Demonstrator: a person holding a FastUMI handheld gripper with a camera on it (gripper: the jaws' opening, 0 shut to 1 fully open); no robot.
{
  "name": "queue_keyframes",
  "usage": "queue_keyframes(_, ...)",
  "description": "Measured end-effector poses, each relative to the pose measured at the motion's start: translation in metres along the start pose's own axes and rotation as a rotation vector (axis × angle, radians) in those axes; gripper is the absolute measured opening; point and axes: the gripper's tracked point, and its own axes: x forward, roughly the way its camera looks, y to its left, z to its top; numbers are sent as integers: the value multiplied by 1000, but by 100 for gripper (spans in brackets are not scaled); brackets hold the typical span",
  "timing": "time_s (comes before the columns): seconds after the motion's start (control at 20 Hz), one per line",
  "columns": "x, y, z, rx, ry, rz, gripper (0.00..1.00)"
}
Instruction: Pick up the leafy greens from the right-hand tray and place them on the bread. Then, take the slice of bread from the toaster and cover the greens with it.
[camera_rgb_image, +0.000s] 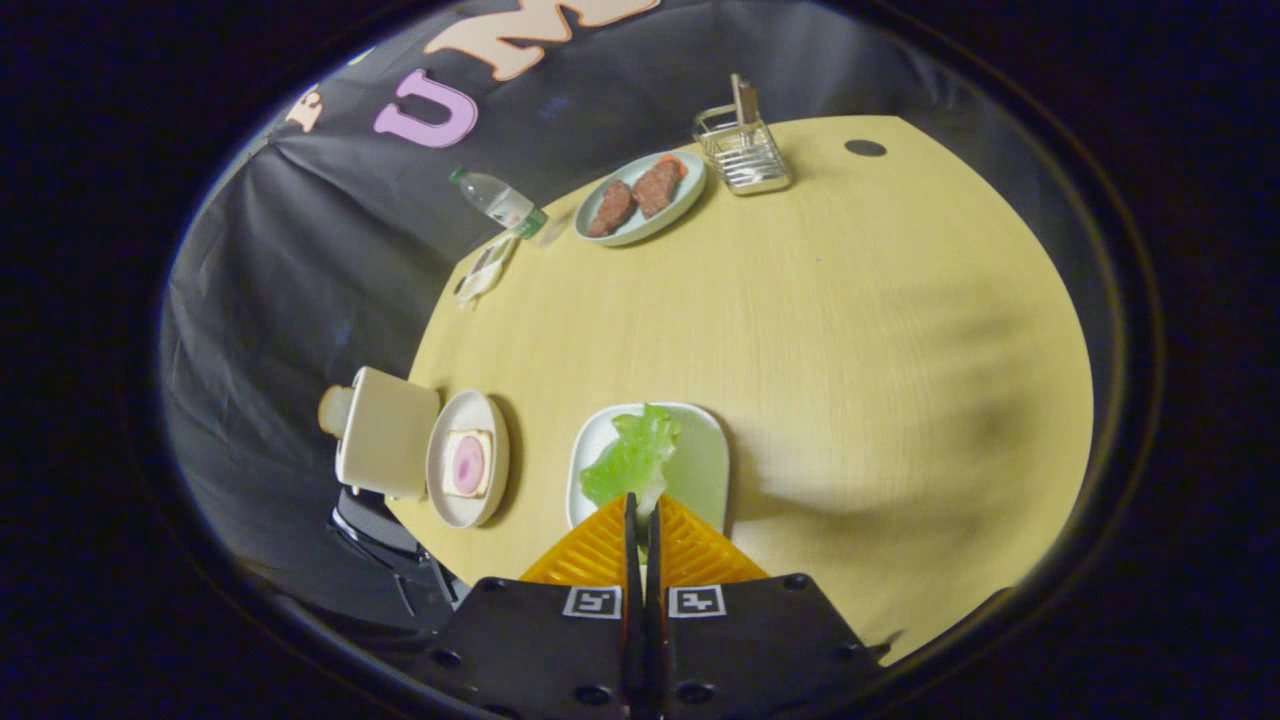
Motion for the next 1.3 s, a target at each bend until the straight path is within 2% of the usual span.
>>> queue_keyframes(0.25,-16,45,7,-15,-26,71,3)
queue_keyframes(0.6,-23,125,9,-25,-44,232,3)
queue_keyframes(1.0,3,229,-10,-69,-16,391,3)
queue_keyframes(1.3,42,296,-22,-75,40,457,3)
